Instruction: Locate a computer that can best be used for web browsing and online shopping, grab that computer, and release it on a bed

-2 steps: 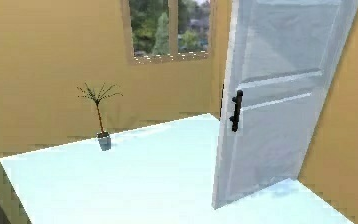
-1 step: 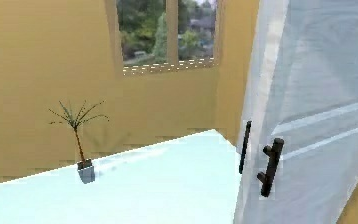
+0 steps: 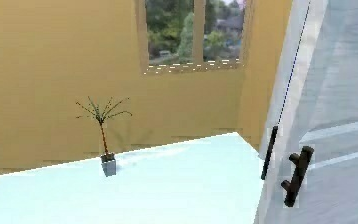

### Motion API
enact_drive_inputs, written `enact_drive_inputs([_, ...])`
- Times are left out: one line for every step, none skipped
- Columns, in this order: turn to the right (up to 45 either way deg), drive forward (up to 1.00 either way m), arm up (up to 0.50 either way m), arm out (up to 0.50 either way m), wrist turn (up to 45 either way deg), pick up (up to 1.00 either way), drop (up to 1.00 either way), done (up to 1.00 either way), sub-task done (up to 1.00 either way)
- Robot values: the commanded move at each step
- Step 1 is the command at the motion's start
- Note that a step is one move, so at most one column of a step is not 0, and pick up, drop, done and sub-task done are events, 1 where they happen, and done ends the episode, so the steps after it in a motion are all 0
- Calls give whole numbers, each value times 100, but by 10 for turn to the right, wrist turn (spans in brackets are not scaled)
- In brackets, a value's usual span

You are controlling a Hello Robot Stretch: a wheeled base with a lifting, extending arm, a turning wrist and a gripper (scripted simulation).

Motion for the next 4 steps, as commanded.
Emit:
enact_drive_inputs([0, 90, 0, 0, 0, 0, 0, 0, 0])
enact_drive_inputs([450, 0, 0, 0, 0, 0, 0, 0, 0])
enact_drive_inputs([0, 50, 0, 0, 0, 0, 0, 0, 0])
enact_drive_inputs([300, 0, 0, 0, 0, 0, 0, 0, 0])
